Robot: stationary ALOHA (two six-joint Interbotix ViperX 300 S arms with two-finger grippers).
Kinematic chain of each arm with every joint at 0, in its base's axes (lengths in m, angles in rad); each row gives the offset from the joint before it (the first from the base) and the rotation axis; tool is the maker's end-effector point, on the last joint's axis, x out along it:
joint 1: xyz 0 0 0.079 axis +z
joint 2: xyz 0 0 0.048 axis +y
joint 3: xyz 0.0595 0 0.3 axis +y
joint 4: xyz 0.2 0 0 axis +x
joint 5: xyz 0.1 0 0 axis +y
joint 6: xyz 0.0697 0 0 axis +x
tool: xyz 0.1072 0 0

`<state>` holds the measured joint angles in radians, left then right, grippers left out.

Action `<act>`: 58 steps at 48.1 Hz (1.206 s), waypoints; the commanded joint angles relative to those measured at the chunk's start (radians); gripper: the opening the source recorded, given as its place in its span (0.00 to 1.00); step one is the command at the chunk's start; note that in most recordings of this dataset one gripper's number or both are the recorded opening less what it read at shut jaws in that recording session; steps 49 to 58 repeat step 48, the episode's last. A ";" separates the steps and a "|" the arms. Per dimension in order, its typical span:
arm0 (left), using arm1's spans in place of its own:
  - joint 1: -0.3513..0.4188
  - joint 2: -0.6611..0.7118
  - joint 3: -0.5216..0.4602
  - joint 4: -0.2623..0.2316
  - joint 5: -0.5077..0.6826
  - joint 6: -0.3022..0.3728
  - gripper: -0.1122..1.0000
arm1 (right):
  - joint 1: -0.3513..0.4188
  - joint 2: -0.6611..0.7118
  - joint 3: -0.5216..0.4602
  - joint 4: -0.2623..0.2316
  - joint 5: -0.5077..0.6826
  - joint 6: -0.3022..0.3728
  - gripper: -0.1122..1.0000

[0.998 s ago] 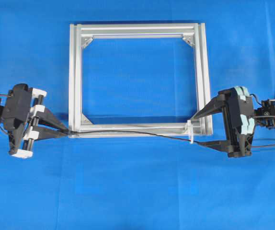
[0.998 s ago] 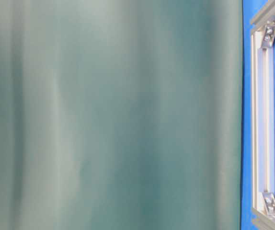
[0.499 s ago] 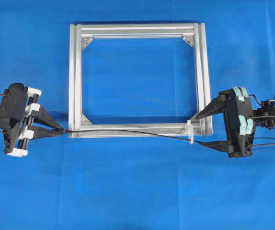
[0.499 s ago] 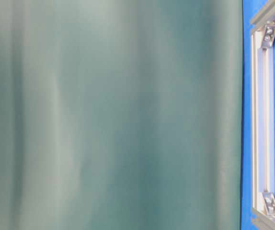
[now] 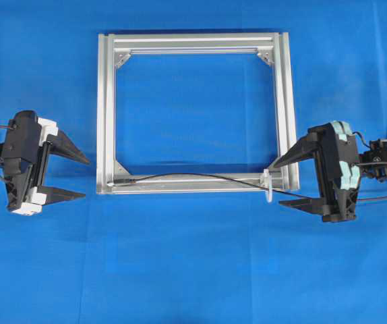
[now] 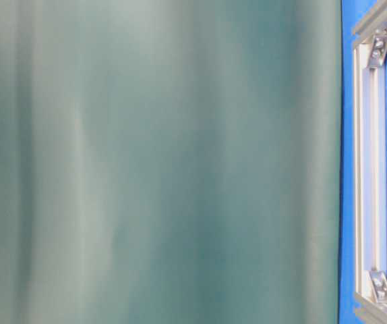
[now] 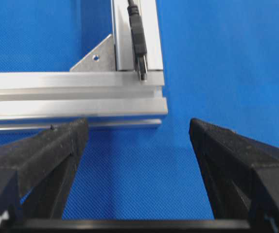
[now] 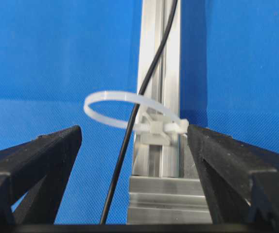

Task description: Insert the wire through the string loop located on the right side.

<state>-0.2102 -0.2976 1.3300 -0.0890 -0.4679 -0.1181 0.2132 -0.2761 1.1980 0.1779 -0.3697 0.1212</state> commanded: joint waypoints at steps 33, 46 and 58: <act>0.049 -0.342 -0.069 0.003 0.264 0.017 0.82 | -0.034 -0.219 -0.092 -0.017 0.244 -0.015 0.96; 0.049 -0.342 -0.067 0.003 0.264 0.015 0.82 | -0.034 -0.216 -0.092 -0.018 0.245 -0.017 0.96; 0.049 -0.341 -0.067 0.003 0.264 0.015 0.82 | -0.034 -0.216 -0.092 -0.018 0.244 -0.018 0.96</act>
